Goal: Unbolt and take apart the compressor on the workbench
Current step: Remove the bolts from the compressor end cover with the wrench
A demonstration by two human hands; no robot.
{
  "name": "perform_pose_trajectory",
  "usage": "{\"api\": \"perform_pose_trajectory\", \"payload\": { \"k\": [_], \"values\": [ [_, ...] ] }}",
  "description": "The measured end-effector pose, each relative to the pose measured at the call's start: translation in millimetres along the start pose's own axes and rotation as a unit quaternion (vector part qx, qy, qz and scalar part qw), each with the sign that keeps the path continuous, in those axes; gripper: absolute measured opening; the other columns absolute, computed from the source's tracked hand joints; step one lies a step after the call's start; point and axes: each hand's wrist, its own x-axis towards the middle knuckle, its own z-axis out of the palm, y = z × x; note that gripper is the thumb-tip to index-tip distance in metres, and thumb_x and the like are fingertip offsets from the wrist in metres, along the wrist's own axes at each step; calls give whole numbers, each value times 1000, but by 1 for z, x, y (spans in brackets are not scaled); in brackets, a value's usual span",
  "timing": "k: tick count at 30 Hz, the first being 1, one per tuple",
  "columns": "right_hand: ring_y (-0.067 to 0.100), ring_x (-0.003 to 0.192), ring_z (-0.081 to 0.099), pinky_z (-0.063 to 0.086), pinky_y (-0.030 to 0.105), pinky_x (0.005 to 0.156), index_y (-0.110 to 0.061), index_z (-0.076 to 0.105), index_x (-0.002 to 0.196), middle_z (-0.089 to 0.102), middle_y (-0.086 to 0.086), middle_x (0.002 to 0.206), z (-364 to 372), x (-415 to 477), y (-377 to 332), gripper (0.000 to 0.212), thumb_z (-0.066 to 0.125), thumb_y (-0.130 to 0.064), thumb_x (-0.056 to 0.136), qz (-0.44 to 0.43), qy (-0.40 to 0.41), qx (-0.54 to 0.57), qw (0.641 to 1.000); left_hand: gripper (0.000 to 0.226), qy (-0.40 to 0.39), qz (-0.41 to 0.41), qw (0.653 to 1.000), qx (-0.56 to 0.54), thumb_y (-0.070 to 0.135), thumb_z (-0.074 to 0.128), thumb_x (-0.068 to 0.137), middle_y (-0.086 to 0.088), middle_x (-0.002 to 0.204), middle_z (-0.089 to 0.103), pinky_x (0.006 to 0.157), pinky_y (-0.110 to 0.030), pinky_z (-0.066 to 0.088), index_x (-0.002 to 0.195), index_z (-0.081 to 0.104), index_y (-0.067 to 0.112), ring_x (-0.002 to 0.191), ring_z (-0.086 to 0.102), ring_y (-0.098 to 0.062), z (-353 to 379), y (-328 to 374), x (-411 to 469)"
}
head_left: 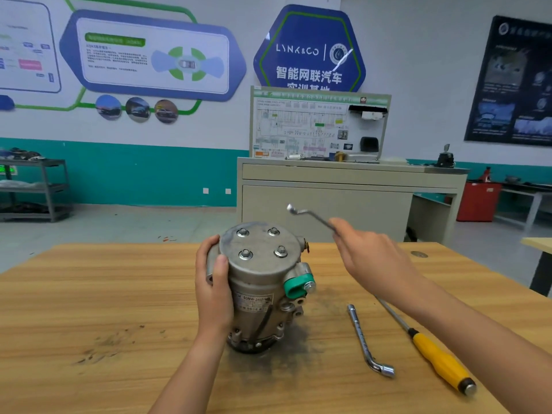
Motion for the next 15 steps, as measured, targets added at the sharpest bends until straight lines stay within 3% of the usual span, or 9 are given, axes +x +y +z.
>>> {"api": "perform_pose_trajectory", "payload": {
  "k": [6, 12, 14, 15],
  "values": [
    [15, 56, 42, 25, 24, 40, -29, 21, 132, 40, -4, 68, -20, -25, -22, 48, 39, -7, 93, 6, -104, -90, 990, 39, 34, 5, 999, 9, 38, 38, 83, 17, 106, 55, 62, -2, 41, 117, 51, 23, 86, 54, 17, 6, -1, -3],
    [19, 50, 29, 17, 28, 41, -9, 13, 141, 24, 3, 63, -43, -21, -53, 60, 38, 3, 87, -13, -175, -153, 972, 37, 64, 27, 997, 20, 34, 38, 84, 24, 107, 52, 65, 1, 38, 117, 51, 23, 91, 51, 21, 10, -3, -9],
    [18, 51, 33, 14, 27, 38, 0, 22, 139, 30, 7, 63, -41, -27, -61, 60, 46, 2, 84, -19, -135, -179, 974, 38, 67, 20, 997, 13, 33, 38, 83, 22, 108, 53, 66, 0, 38, 117, 52, 22, 91, 52, 20, 7, -3, -8],
    [17, 47, 31, 10, 24, 37, 4, 40, 131, 36, 8, 59, -38, -32, -59, 60, 60, 1, 75, -17, -104, -203, 974, 39, 67, 14, 998, 7, 33, 38, 83, 20, 108, 54, 67, -1, 39, 117, 52, 22, 90, 52, 19, 5, -3, -5]
  ]
}}
